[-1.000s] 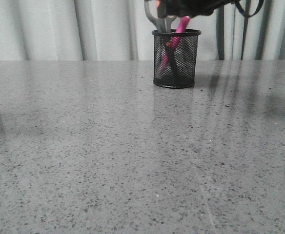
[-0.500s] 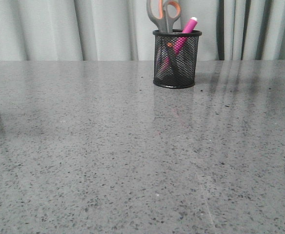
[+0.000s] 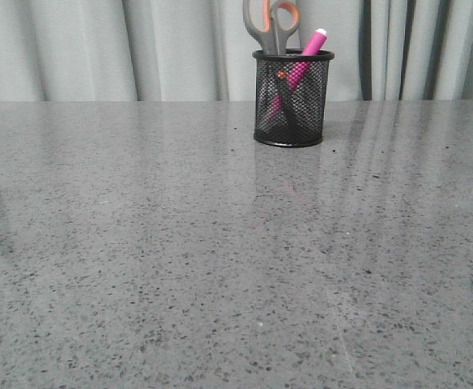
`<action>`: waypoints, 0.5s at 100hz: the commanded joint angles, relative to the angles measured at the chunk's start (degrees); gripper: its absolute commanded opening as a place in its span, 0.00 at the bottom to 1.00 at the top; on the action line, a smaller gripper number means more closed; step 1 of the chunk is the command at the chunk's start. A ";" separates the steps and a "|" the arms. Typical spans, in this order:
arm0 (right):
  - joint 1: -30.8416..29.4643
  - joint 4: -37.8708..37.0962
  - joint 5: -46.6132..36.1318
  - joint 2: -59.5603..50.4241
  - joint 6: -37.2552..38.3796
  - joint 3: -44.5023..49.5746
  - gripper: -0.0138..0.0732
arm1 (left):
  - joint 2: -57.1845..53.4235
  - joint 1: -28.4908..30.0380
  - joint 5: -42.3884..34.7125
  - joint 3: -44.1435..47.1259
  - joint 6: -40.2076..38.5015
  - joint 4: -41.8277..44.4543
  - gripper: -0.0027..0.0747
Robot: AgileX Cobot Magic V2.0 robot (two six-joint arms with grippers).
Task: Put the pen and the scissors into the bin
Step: 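Open the right gripper and raise it away from the cup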
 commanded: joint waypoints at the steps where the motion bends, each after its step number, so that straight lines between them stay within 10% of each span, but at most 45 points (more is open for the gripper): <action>1: -0.49 -0.65 -4.94 -6.86 -0.64 3.95 0.08 | -4.28 0.23 -6.00 2.36 0.13 -0.98 0.01; 50: -0.49 0.50 -4.23 -30.30 -0.64 24.50 0.08 | -29.30 0.23 -10.17 18.27 0.13 -7.95 0.01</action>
